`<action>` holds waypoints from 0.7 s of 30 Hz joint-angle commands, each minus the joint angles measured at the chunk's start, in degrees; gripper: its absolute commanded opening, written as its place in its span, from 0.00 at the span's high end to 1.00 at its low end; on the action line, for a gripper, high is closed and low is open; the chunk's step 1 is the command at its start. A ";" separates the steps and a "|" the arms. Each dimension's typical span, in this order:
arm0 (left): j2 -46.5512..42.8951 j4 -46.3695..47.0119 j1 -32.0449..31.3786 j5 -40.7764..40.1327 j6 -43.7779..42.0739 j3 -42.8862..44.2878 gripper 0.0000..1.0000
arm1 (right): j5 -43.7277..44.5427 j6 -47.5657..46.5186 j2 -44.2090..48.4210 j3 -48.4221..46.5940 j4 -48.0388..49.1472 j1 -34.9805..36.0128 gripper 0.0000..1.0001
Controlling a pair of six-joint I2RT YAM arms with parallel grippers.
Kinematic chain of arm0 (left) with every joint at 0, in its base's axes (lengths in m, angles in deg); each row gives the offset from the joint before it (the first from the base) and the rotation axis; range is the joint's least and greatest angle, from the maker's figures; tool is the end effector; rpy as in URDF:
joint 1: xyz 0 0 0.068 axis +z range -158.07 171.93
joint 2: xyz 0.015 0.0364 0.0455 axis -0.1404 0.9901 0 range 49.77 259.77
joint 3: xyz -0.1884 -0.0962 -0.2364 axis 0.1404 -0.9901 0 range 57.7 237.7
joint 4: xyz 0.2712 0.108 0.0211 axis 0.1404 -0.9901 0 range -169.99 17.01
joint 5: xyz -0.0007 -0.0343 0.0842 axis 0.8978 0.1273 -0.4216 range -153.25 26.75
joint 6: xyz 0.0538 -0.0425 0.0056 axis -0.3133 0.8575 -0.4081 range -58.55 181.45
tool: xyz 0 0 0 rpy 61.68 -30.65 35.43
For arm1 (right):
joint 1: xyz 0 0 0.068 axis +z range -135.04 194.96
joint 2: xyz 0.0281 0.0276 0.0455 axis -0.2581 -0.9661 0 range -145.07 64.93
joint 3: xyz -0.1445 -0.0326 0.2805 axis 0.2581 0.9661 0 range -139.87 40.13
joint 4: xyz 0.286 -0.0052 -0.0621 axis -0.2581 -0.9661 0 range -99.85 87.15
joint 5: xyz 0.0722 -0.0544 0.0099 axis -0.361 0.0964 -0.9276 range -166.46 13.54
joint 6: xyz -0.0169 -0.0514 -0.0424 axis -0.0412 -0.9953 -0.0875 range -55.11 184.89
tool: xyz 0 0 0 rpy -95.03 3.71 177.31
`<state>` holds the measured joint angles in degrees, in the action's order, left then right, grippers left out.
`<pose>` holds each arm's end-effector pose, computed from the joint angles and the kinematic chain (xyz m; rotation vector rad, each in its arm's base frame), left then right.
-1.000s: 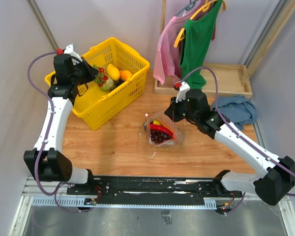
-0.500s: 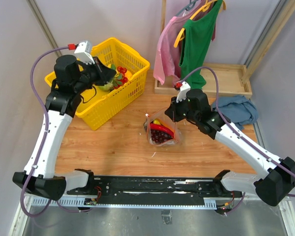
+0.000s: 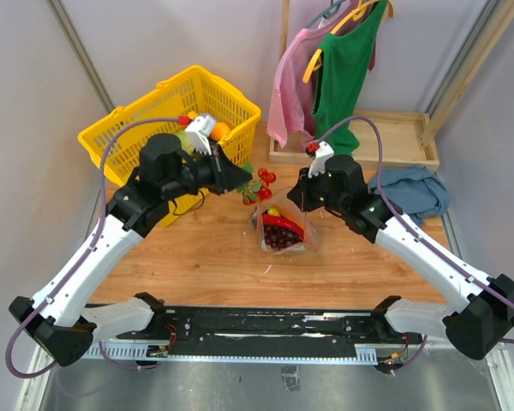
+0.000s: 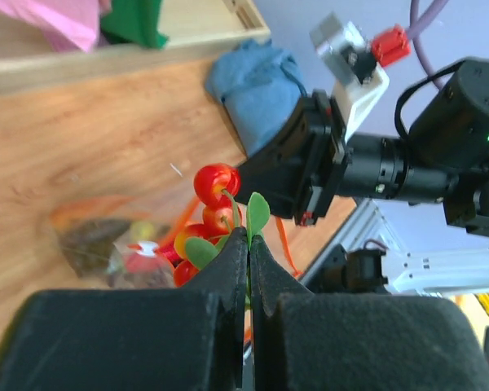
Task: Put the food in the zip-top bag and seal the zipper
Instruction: Place the fake fruit in the zipper food storage bag.
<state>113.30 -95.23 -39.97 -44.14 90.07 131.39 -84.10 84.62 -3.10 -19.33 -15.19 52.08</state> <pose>0.2187 -0.1574 0.4724 0.3094 1.8705 -1.0386 0.2417 0.1922 0.3726 -0.3957 1.9754 0.7777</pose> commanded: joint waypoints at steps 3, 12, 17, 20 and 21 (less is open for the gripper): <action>-3.76 5.64 -6.06 -1.72 7.64 -6.49 1.00 | 1.24 1.66 1.61 -1.75 2.28 0.58 0.99; -2.01 11.34 -11.47 -6.12 17.43 -14.03 1.00 | 0.71 1.94 1.30 -1.63 2.76 1.24 0.99; -1.95 19.64 -12.95 -12.06 27.05 -20.10 1.00 | 0.56 1.67 1.90 -1.38 2.80 1.50 0.99; -1.67 24.05 -13.31 -15.37 31.76 -23.18 1.00 | 0.03 1.41 1.98 -1.17 3.02 1.88 0.99; -1.09 24.16 -13.50 -16.37 32.45 -23.23 1.00 | -0.18 1.25 1.94 -1.18 3.03 2.04 0.99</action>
<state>111.57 -79.29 -52.52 -54.30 114.60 109.88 -83.93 85.91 -3.08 -19.33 -15.08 52.82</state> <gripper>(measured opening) 0.011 0.011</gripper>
